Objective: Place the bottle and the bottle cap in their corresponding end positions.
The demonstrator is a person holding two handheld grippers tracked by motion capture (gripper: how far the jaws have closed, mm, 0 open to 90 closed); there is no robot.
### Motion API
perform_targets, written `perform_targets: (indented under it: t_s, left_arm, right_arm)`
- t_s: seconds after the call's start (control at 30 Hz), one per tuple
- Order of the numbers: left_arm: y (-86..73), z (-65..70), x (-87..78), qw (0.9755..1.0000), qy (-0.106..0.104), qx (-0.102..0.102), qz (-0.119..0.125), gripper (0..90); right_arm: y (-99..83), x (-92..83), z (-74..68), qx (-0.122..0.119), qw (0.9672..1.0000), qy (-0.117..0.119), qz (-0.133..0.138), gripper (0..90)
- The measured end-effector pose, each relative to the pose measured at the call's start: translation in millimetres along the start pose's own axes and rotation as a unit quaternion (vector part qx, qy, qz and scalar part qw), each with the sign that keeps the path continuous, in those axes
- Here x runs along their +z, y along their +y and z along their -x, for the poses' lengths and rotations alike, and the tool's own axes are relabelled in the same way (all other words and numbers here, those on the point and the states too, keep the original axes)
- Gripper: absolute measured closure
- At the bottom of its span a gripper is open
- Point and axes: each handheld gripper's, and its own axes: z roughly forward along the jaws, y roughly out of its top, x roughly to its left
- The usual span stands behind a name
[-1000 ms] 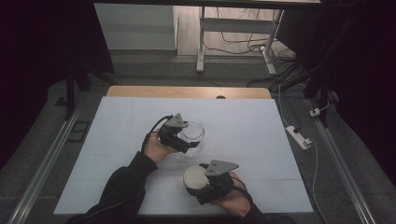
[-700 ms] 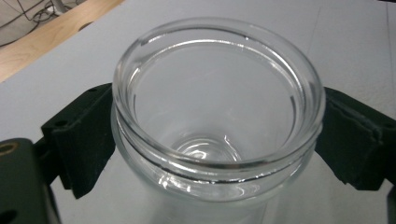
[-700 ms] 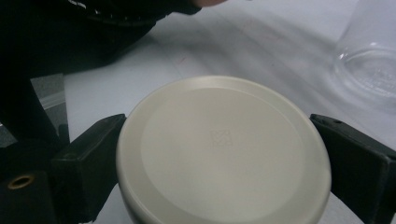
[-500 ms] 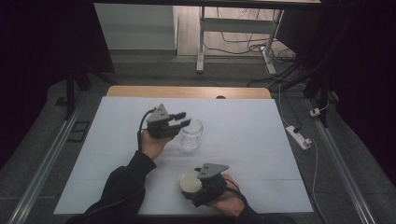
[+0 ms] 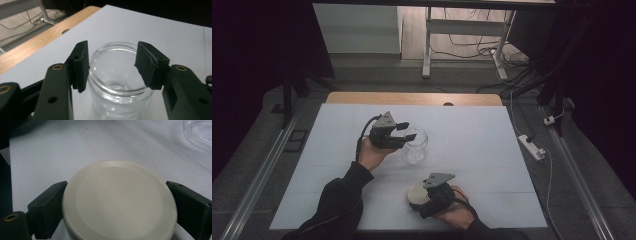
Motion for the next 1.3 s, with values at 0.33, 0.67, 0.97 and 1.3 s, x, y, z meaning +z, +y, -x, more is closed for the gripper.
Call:
perform_targets:
  t_s: [0.33,0.67,0.97,1.3]
  left_arm:
    - [-3.9,-1.1,0.9,0.9997,-0.007,-0.014,-0.017,34.9]
    - [-8.1,-4.8,-6.8,0.9987,-0.017,-0.041,-0.024,26.8]
    - [-8.0,-0.9,-12.0,0.9972,-0.04,-0.054,-0.034,18.2]
    - [-15.8,4.6,-19.5,0.9956,-0.047,-0.062,-0.053,10.7]
  right_arm:
    - [1.3,4.2,-4.8,-0.021,0.9995,-0.011,-0.023,6.6]
    - [3.7,0.9,-5.9,-0.02,0.9997,-0.003,-0.017,1.2]
    - [7.2,-5.8,-7.6,-0.019,0.9998,-0.003,-0.001,0.6]
    - [10.2,-14.3,-7.2,-0.015,0.9998,-0.002,0.015,0.6]
